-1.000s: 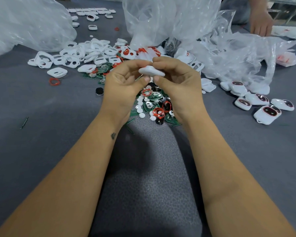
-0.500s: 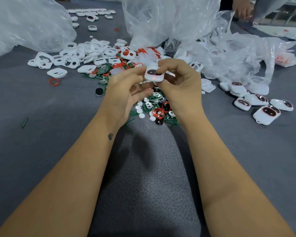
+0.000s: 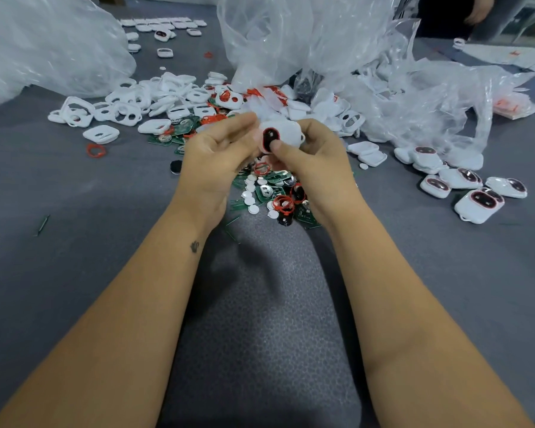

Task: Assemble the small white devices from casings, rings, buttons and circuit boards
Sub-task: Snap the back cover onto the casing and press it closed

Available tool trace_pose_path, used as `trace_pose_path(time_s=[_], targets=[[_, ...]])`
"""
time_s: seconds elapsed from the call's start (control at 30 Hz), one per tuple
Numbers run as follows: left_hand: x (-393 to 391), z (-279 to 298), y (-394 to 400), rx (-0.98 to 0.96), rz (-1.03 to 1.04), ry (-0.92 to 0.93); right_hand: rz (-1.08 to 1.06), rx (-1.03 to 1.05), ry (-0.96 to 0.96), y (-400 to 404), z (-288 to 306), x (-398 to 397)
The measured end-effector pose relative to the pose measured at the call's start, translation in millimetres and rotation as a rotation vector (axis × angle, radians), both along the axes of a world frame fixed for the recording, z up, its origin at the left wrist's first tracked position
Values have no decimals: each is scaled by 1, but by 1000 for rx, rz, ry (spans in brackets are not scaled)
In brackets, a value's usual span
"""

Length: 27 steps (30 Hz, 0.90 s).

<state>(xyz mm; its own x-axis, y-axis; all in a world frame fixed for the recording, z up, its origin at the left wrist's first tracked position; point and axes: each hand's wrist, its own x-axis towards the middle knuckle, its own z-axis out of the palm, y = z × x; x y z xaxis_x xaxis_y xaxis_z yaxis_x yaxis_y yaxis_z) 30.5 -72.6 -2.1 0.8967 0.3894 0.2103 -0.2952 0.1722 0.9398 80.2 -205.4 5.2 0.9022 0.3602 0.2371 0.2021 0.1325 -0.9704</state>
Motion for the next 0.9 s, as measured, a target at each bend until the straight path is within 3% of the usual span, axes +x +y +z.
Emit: trace_pose_path(time_s=[0.1,0.3,0.6,0.9], targets=[[-2,-2,-5,162,-30,-12,66,180,171,0,1,0],[-4,-4,-4,367,63,-34,-27,-133,-26,1,-1,-1],[-4,1,-15,207,67,-107,1,116,19,5,0,-4],[1,-2,-8,141,78,-112,97,156,66,4,2,-5]])
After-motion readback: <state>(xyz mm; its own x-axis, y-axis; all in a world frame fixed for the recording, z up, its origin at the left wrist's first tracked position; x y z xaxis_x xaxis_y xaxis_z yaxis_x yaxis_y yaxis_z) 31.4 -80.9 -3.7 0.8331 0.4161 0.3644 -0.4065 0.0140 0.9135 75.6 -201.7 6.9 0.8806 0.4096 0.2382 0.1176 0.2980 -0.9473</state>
